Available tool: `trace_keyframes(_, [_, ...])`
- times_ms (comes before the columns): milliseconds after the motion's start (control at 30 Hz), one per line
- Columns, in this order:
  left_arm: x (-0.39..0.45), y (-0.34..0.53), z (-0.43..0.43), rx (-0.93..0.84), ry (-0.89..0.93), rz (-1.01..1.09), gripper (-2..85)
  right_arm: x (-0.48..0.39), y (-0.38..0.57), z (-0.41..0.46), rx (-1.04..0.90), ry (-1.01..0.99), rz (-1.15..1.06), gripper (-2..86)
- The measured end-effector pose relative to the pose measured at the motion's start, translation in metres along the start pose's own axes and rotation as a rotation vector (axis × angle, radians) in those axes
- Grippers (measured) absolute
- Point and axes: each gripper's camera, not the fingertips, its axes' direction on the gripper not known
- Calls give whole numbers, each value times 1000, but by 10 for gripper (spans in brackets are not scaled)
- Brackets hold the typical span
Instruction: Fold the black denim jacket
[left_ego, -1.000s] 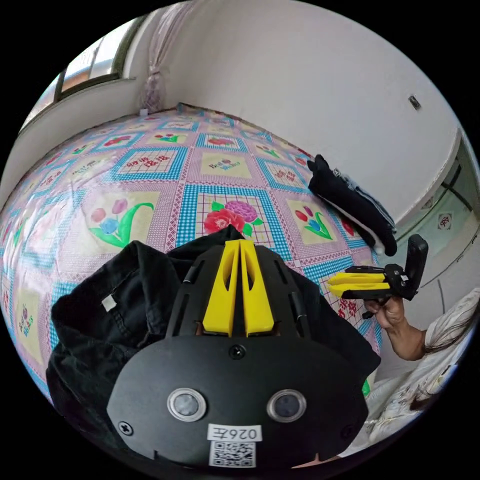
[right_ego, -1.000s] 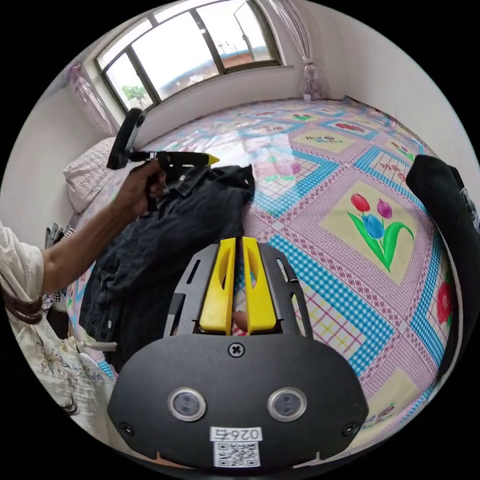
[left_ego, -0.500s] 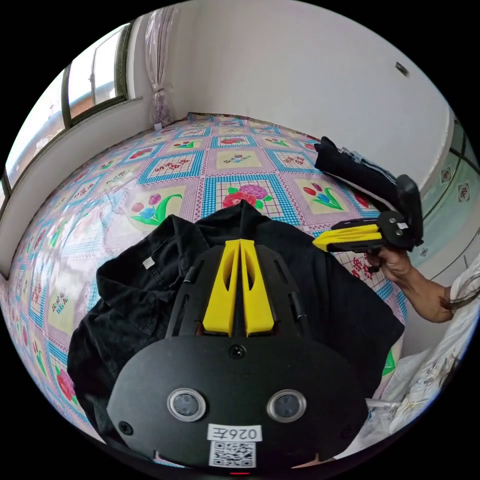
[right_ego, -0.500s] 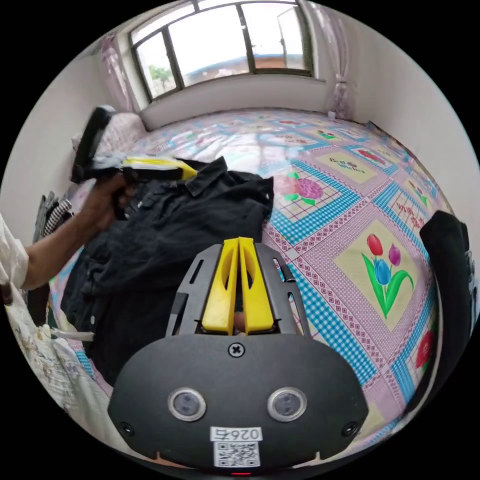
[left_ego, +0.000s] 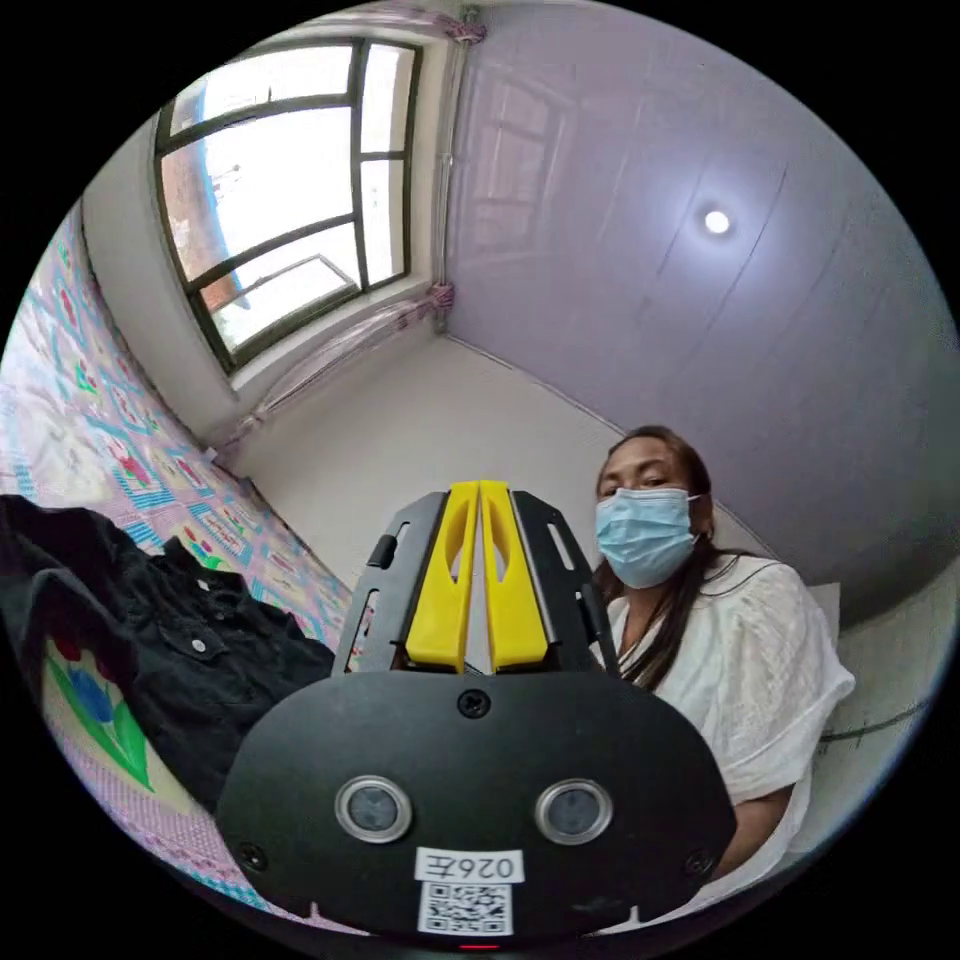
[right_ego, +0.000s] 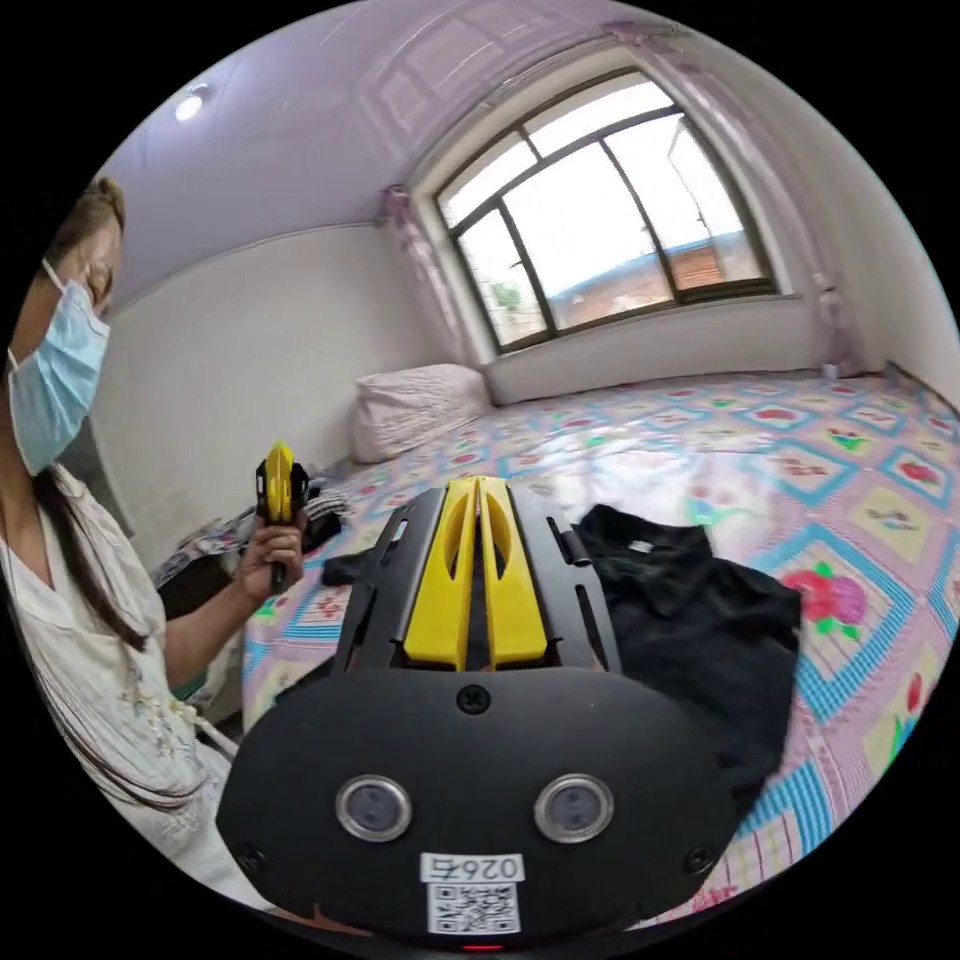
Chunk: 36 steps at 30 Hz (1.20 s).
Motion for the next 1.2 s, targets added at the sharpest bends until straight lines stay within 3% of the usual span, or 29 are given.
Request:
trace_keyframes(133, [49,25,-109,17,-549,-6,16,-58,-22,118,-196,-164,-208,-7])
trace_keyframes(200, [64,42,-165,-21,-903,-94,98,-85,-28,175,-300,-243,-286,-4])
trace_keyframes(300, [62,69,-222,5,-1105,-239,190,-134,-32,269,-463,-352,-406,18])
trace_keyframes(533, [27,100,-259,-7,-1152,-382,179,-248,-14,465,-849,-514,-480,78])
trace_keyframes(767, [-2,80,-226,-178,-1269,-334,216,-313,29,538,-1058,-316,-798,138])
trace_keyframes(867, [-20,71,-215,-218,-1305,-323,155,-302,38,558,-1162,-330,-784,129])
trace_keyframes(900, [-30,68,-212,-258,-1344,-359,115,-295,44,564,-1216,-360,-769,71])
trace_keyframes(1033, [-30,50,-209,-244,-1257,-363,35,-279,33,552,-1189,-339,-757,-8])
trace_keyframes(1200, [36,-17,-163,-205,-1254,-102,8,-245,-55,495,-964,-482,-572,-11])
